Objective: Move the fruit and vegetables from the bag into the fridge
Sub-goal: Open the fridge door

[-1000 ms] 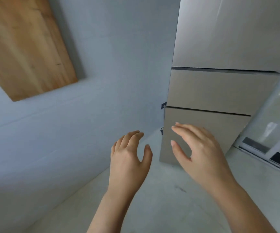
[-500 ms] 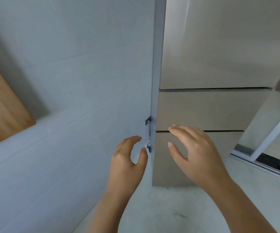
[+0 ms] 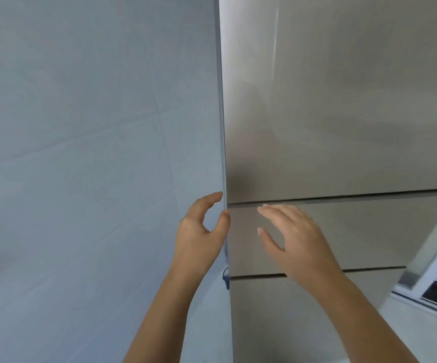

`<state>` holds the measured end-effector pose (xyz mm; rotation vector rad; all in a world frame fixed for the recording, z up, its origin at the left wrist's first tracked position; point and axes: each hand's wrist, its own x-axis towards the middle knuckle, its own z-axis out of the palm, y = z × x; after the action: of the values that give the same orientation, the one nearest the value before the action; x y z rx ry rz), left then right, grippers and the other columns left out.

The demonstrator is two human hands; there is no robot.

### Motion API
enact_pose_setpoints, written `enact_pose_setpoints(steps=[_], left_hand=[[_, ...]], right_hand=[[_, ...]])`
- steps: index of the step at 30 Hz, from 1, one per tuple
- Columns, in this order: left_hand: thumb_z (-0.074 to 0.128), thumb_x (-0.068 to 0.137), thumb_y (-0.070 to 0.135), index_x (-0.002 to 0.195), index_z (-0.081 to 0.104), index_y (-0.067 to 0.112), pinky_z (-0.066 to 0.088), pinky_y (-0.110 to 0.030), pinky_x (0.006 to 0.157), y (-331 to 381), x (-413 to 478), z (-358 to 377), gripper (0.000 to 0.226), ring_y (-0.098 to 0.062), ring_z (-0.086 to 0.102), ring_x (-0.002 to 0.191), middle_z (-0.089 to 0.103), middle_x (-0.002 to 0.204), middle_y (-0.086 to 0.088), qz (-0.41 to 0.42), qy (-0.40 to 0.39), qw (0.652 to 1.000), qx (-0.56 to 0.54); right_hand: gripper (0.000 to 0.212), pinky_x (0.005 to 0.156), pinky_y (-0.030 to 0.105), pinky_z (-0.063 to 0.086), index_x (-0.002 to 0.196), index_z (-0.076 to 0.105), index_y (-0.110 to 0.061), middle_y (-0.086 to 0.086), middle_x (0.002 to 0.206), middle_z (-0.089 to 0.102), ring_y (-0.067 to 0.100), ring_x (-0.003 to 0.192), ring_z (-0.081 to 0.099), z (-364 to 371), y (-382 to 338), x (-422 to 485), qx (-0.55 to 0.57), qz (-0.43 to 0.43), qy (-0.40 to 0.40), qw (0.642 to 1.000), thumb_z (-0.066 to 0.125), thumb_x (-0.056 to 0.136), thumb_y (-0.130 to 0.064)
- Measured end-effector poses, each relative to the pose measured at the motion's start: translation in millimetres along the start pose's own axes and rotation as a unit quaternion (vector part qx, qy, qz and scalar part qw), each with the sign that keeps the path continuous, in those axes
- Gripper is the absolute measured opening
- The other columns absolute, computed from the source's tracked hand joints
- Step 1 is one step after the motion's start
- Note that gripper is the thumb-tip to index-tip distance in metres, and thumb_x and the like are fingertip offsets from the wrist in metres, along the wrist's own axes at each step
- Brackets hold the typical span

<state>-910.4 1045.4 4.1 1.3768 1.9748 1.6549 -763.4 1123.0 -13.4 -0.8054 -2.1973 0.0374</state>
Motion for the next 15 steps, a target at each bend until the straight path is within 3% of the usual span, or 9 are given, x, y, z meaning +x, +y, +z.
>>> enact_pose_setpoints(steps=[5,7,11,15], left_hand=[[0.057,0.089,0.021,0.127,0.050,0.030,0.033,0.007,0.070,-9,56,22,0.039,-0.001,0.047,0.116,0.052,0.125,0.015,-0.002,0.003,1.000,-0.029],[0.057,0.089,0.023,0.130,0.046,0.030,0.034,0.004,0.079,-12,72,27,0.043,0.001,0.047,0.115,0.051,0.124,0.017,-0.002,-0.001,0.999,-0.035],[0.059,0.088,0.021,0.129,0.048,0.027,0.039,-0.026,0.098,-15,97,34,0.043,-0.003,0.052,0.111,0.056,0.123,0.011,-0.013,-0.024,0.997,-0.079],[0.061,0.087,0.020,0.127,0.051,0.024,0.044,-0.032,0.095,-19,115,39,0.042,-0.004,0.054,0.108,0.059,0.118,0.010,-0.004,-0.031,0.995,-0.092]], right_hand=[[0.040,0.089,0.037,0.045,0.107,0.065,-0.011,0.002,0.105,0.068,0.018,0.099,0.059,21,23,40,0.017,-0.024,-0.001,1.000,0.042,0.082,-0.033],[0.041,0.089,0.033,0.043,0.108,0.065,-0.012,0.000,0.105,0.067,0.016,0.100,0.057,28,29,50,0.027,-0.024,-0.003,0.999,0.042,0.082,-0.033],[0.043,0.089,0.033,0.044,0.111,0.064,-0.013,-0.001,0.108,0.066,0.018,0.103,0.058,37,36,67,0.053,-0.004,-0.021,0.998,0.040,0.082,-0.036],[0.045,0.088,0.033,0.043,0.112,0.063,-0.013,0.000,0.108,0.066,0.019,0.104,0.059,39,37,75,0.043,0.005,-0.025,0.999,0.039,0.082,-0.038]])
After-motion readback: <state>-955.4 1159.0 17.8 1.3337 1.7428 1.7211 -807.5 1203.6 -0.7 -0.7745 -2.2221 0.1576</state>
